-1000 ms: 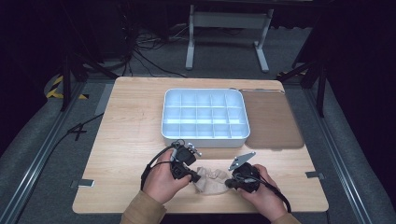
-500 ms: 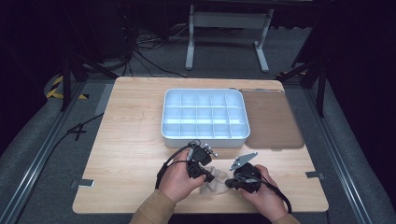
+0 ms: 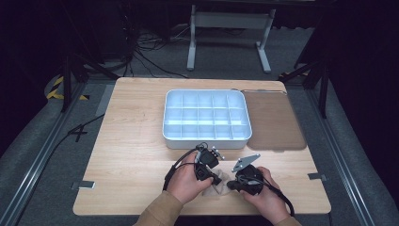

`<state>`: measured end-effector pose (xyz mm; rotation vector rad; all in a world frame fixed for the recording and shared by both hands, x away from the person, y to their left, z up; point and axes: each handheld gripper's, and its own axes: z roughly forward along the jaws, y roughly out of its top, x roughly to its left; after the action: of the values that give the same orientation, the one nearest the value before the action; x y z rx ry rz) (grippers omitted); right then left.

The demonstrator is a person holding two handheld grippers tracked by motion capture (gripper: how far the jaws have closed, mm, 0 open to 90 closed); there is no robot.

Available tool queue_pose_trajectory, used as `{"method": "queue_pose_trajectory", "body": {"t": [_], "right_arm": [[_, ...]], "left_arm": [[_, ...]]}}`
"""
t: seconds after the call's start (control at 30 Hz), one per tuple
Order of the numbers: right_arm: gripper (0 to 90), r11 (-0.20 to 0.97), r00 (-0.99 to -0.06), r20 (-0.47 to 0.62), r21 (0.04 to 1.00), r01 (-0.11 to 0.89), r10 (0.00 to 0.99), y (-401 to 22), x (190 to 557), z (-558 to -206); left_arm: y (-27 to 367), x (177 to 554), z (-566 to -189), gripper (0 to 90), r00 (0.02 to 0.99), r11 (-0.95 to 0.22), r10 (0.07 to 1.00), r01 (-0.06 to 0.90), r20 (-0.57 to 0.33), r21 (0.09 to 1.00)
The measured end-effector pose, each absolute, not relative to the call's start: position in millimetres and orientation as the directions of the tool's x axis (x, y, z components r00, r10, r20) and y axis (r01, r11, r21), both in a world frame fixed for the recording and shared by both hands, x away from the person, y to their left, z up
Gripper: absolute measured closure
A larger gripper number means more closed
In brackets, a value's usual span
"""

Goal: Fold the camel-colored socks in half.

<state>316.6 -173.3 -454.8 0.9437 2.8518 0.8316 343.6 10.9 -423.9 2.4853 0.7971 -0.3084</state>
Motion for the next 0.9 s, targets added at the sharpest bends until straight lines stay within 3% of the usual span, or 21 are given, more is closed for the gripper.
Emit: {"method": "queue_pose_trajectory", "body": {"t": [0.23, 0.33, 0.5, 0.67, 0.9], "right_arm": [[89.9, 0.675, -0.817, 0.134, 0.497, 0.545, 0.561, -172.9, 315.9, -454.7], [88.8, 0.687, -0.823, 0.114, 0.494, 0.533, 0.557, -171.7, 314.5, -453.8], [85.9, 0.677, -0.819, 0.129, 0.5, 0.541, 0.559, -175.5, 313.6, -445.9], [88.1, 0.64, -0.81, 0.107, 0.557, 0.529, 0.576, -185.2, 311.8, -418.9], [89.2, 0.624, -0.84, 0.104, 0.623, 0.472, 0.532, -170.5, 306.1, -401.6]], "left_arm": [[10.4, 345.3, -429.7, 84.5, 0.798, -0.697, 0.486, 0.6, -0.356, 0.393], [11.7, 344.2, -427.9, 69.5, 0.801, -0.69, 0.468, 0.595, -0.374, 0.412], [21.9, 341.4, -418.8, 60.6, 0.806, -0.663, 0.447, 0.589, -0.388, 0.462], [43.0, 337.1, -405.5, 61.5, 0.802, -0.631, 0.474, 0.597, -0.363, 0.494], [58.9, 333.5, -407.5, 67.7, 0.784, -0.629, 0.522, 0.62, -0.337, 0.469]]}}
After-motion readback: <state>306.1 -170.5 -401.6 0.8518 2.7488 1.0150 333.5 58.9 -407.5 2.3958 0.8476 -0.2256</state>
